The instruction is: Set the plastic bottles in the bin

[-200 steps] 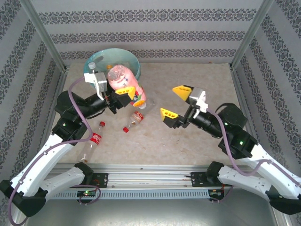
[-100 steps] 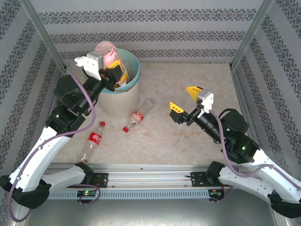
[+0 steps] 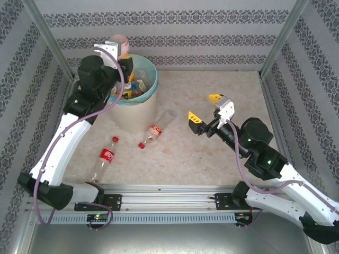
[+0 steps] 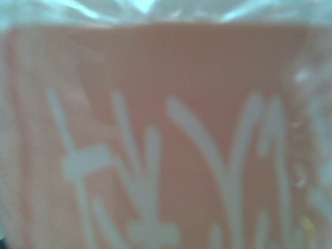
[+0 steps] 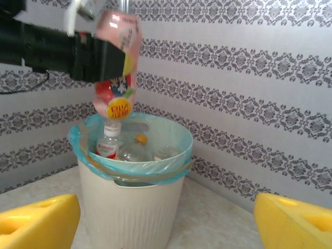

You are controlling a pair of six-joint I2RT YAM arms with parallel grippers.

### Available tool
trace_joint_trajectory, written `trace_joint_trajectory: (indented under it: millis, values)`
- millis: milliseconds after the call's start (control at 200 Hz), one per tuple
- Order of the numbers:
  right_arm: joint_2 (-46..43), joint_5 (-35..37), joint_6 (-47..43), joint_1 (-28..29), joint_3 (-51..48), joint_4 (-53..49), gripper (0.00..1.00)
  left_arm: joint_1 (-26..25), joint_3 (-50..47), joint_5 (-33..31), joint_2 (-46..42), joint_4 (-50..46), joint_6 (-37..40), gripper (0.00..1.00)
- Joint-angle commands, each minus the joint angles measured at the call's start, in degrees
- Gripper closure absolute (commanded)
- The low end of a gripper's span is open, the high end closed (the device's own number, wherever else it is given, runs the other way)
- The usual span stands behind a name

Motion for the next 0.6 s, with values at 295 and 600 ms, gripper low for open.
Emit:
trace_joint_trajectory:
  millis: [295,600]
  values:
    - [-2.5,-0.2,3.0,-7.0,-1.4,-1.3,0.13,3.6,-14.1,13.1,1.3,10.5,-8.3,0.58]
    - [-1.9,-0.9,4.0,-7.9,-1.9,-1.2,0.13,3.7,-26.3,15.3,-0.2,18.3,-6.6,0.52]
